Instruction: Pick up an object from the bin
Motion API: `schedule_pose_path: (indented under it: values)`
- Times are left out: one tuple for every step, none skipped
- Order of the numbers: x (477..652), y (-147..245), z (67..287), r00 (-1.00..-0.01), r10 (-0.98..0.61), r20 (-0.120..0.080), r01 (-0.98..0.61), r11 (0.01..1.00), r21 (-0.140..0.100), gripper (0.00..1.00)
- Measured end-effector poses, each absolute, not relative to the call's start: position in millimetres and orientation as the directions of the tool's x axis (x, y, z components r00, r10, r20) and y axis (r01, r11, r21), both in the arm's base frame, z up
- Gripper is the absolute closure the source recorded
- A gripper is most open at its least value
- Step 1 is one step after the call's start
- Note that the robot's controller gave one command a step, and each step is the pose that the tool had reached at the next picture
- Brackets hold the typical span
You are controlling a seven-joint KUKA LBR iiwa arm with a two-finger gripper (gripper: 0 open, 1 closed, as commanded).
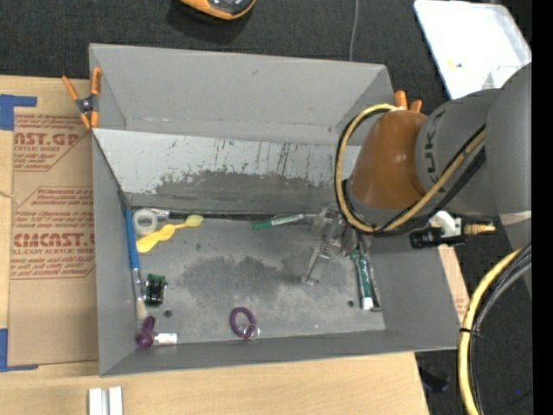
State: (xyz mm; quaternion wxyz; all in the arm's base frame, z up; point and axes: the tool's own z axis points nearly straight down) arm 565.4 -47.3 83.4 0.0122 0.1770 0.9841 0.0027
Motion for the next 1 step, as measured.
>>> schedule_pose_path:
  values:
    - [544.8, -18.4, 72.2, -0.934, 0.356, -0.025, 0.356, 0.934, 0.008, 0.00]
